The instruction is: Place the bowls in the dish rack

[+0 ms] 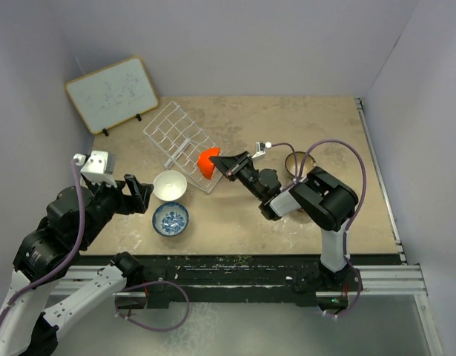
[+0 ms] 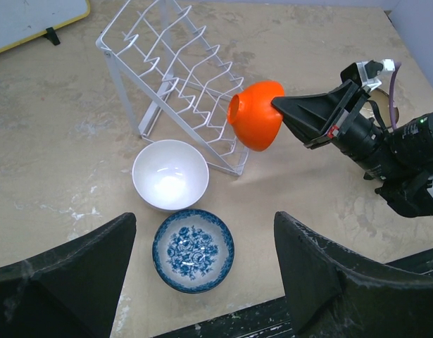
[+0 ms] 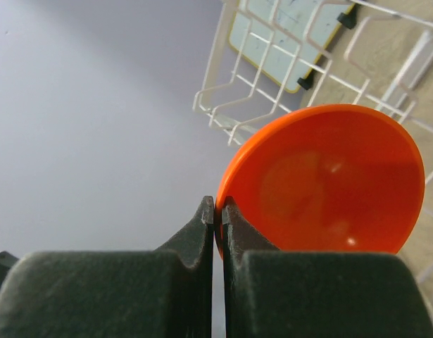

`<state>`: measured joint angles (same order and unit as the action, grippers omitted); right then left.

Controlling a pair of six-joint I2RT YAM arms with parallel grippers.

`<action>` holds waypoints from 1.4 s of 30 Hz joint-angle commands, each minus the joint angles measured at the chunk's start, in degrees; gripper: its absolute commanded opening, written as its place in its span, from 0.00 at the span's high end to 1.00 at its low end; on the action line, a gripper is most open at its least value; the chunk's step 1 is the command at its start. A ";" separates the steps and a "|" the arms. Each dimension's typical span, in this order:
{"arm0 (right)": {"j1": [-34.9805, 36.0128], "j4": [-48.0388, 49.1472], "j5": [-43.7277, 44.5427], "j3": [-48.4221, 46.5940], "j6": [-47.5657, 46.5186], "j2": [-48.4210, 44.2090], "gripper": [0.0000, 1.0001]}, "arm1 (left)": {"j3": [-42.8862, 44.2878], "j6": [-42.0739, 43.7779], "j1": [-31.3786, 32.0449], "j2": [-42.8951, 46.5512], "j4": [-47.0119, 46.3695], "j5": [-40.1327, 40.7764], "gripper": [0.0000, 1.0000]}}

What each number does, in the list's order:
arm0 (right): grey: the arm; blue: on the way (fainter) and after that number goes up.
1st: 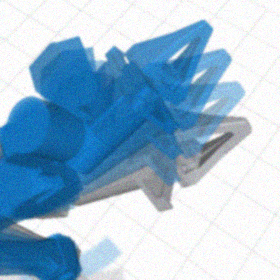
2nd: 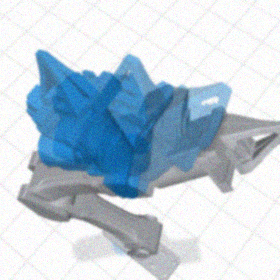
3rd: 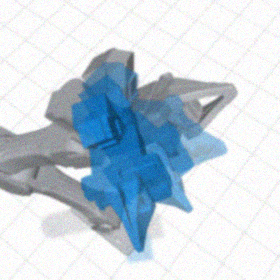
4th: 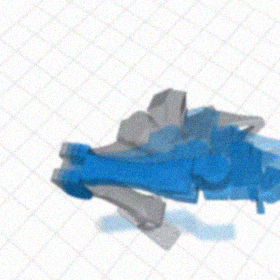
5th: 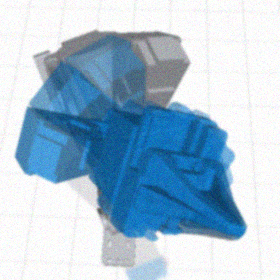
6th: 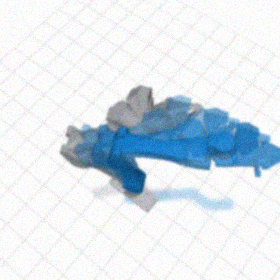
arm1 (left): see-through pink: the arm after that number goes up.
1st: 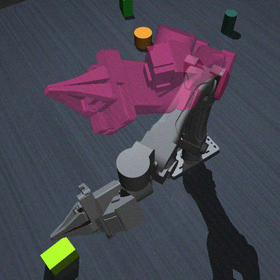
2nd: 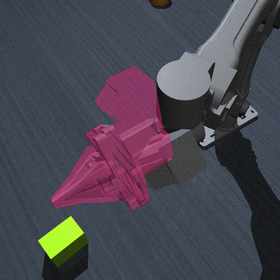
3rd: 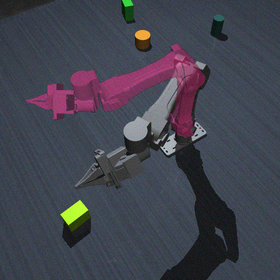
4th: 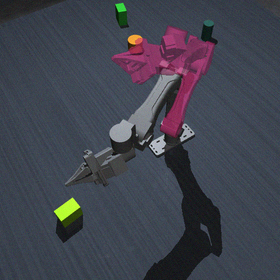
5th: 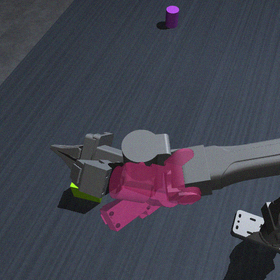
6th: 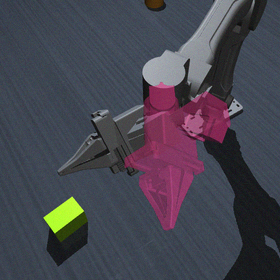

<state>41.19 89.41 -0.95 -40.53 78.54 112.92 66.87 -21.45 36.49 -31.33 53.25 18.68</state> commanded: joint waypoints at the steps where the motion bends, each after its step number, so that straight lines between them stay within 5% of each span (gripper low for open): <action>1: 0.93 22.09 1.90 -0.07 -1.67 -2.67 1.00 | 0.63 0.36 -0.23 0.03 -2.39 -0.96 0.18; 10: 4.71 22.04 11.61 0.71 -0.01 -0.39 1.00 | 1.38 1.20 -0.27 0.37 -1.41 -0.93 0.18; 24: 5.00 21.60 15.27 -2.65 7.51 7.31 1.00 | 1.54 2.30 -0.25 0.82 -0.61 -0.66 0.18; 34: -3.24 21.51 5.68 -11.56 5.47 14.81 1.00 | 1.22 2.67 -0.21 0.68 -0.72 -0.31 0.17; 42: -7.49 21.95 -10.78 -28.52 4.79 24.06 1.00 | 0.86 3.04 -0.27 -0.31 -1.51 -0.10 0.17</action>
<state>34.63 93.06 -3.38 -63.26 84.44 135.06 66.87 -19.88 36.49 -30.92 54.08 18.20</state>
